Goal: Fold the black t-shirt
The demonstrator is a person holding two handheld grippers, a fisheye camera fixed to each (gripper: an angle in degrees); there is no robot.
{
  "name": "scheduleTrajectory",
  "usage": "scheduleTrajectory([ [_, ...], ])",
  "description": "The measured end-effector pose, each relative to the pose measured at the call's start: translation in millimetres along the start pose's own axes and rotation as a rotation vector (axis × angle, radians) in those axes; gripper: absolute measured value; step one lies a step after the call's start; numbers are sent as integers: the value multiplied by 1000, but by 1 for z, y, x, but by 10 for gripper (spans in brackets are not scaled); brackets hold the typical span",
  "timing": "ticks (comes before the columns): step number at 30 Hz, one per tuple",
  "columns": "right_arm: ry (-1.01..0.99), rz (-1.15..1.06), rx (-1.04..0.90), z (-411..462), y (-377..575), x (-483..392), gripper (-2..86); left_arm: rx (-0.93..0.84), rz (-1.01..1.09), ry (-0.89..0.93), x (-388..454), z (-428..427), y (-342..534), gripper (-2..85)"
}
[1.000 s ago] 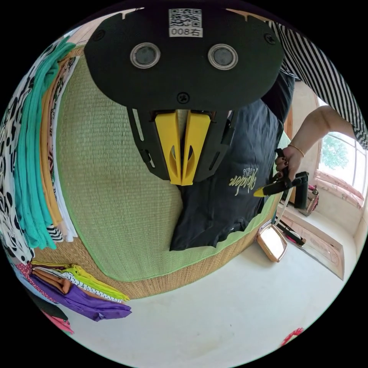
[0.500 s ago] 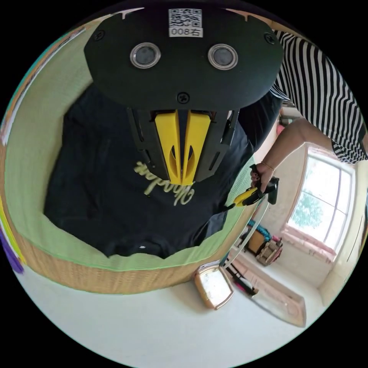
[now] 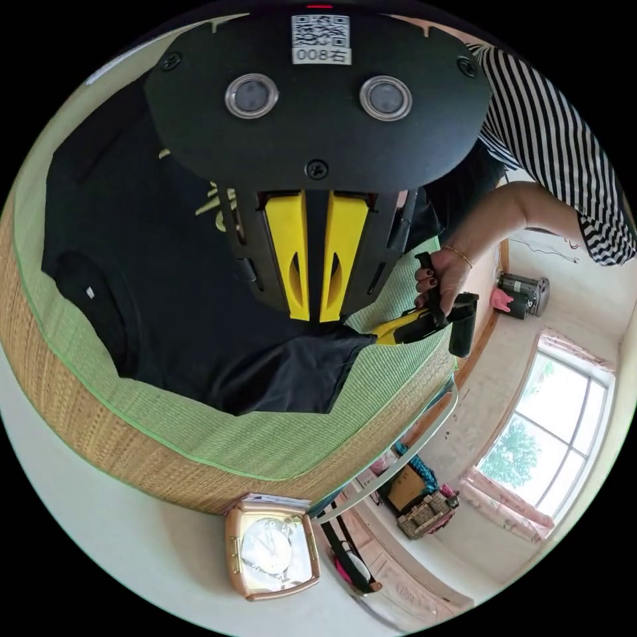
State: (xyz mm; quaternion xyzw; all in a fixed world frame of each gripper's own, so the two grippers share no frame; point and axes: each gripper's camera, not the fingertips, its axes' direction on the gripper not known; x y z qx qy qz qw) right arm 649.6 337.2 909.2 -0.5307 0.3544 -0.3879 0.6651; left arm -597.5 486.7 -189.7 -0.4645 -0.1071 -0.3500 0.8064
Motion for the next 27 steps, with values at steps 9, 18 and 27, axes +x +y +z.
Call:
scheduleTrajectory([
  [9,56,-73,-80,92,-115,-32,72,-12,67,17,-17,-47,-17,64],
  [18,235,-132,-192,190,-192,-61,87,-50,96,21,-29,-74,-25,44],
  [27,407,-188,-230,241,-207,-77,82,-69,110,52,-30,-88,-28,38],
])
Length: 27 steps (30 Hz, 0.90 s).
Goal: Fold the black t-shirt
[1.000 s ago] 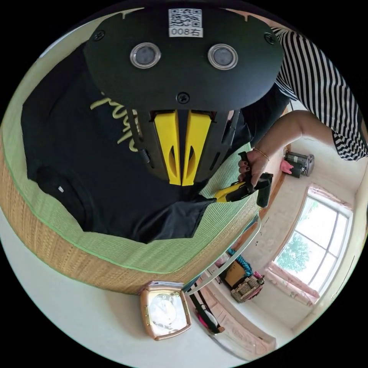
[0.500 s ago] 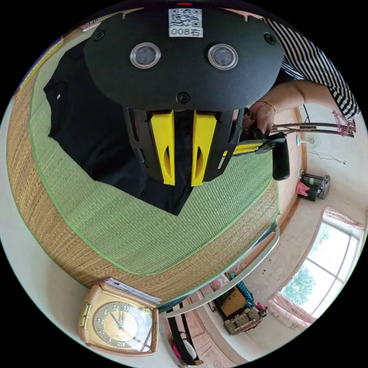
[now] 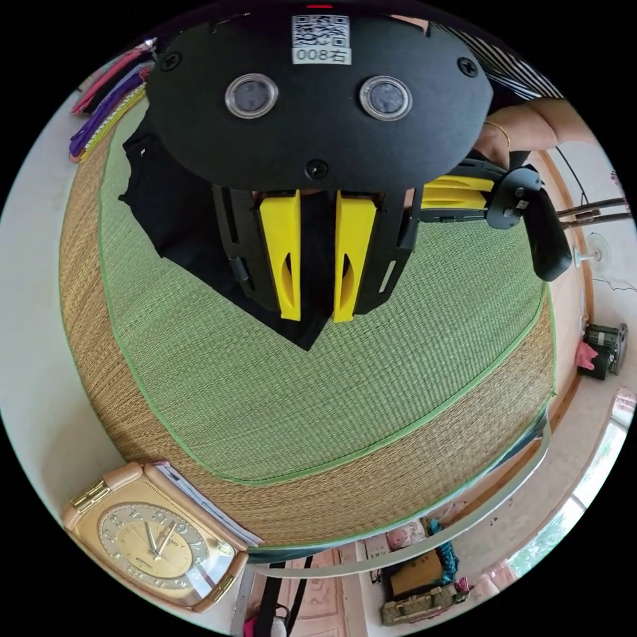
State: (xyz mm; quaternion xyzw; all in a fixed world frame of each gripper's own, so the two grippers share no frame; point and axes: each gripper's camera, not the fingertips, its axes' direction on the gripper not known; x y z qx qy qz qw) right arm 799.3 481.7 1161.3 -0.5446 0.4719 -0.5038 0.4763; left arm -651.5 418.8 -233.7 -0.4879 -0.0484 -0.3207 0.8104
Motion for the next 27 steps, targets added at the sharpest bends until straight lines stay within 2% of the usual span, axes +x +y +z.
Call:
scheduleTrajectory([
  [7,-26,16,2,5,-2,27,29,-4,-4,2,6,-1,2,34],
  [15,-291,135,76,-23,19,106,13,2,15,1,22,6,6,28],
  [21,-434,224,223,-71,78,183,12,29,170,10,66,12,2,23],
  [27,-508,359,378,-111,173,259,11,-99,432,-46,133,52,-1,21],
])
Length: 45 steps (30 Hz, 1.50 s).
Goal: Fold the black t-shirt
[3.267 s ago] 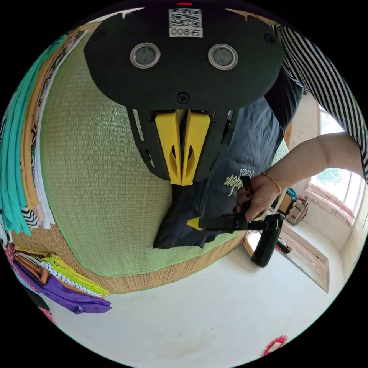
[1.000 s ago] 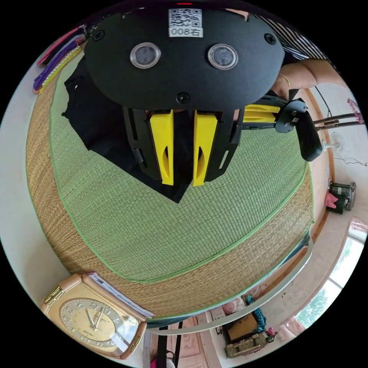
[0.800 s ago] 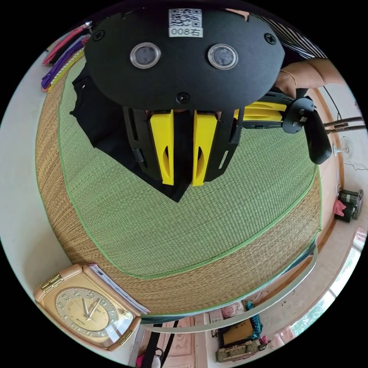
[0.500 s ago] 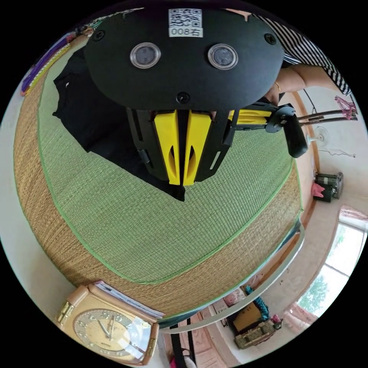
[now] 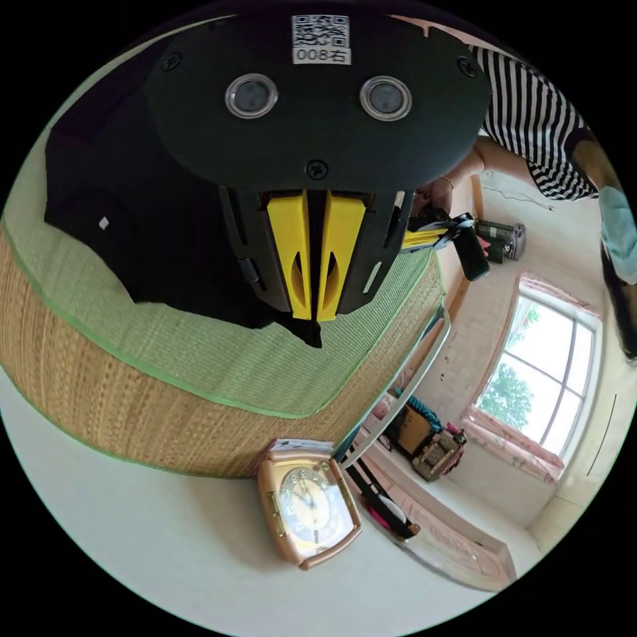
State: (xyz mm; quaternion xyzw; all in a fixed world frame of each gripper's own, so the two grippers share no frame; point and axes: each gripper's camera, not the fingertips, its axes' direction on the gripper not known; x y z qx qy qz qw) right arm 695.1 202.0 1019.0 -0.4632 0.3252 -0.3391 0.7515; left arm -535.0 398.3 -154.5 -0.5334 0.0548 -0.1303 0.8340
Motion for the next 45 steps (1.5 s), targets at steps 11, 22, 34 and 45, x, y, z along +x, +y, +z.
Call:
scheduleTrajectory([
  [11,-57,261,2,-35,79,112,10,-263,79,-79,50,91,3,24],
  [22,-75,308,-20,-51,97,148,15,-350,74,-103,71,138,0,27],
  [34,-23,278,54,-97,104,139,2,-228,49,-2,91,133,-12,28],
  [45,155,35,-182,9,15,79,1,-325,59,-245,81,176,-37,3],
])
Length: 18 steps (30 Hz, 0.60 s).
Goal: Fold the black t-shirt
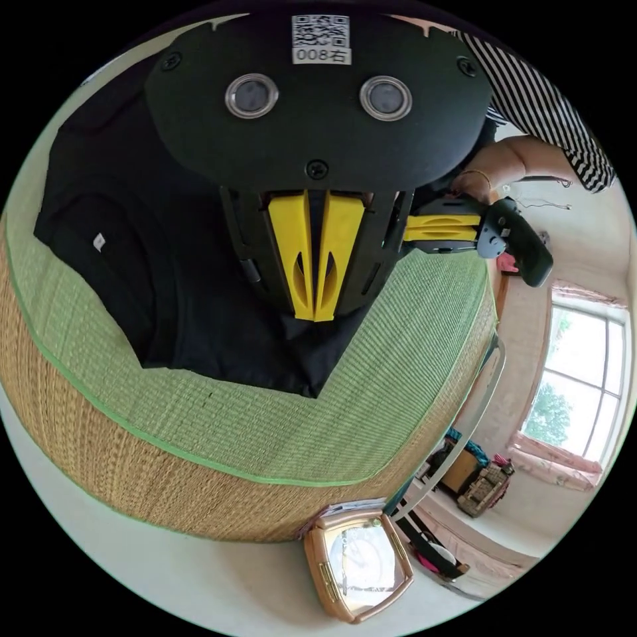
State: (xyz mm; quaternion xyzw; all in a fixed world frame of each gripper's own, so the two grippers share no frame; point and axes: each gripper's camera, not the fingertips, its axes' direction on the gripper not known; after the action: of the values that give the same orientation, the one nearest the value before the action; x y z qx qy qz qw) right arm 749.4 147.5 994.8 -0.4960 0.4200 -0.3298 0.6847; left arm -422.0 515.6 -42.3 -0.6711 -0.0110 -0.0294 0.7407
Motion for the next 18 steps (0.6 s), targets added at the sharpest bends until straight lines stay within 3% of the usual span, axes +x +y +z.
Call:
scheduleTrajectory([
  [14,-28,-43,30,2,-17,-24,0,76,-81,-9,-10,-11,-7,0],
  [18,-36,-37,38,4,-20,-26,0,22,-85,-27,-12,-4,-12,0],
])
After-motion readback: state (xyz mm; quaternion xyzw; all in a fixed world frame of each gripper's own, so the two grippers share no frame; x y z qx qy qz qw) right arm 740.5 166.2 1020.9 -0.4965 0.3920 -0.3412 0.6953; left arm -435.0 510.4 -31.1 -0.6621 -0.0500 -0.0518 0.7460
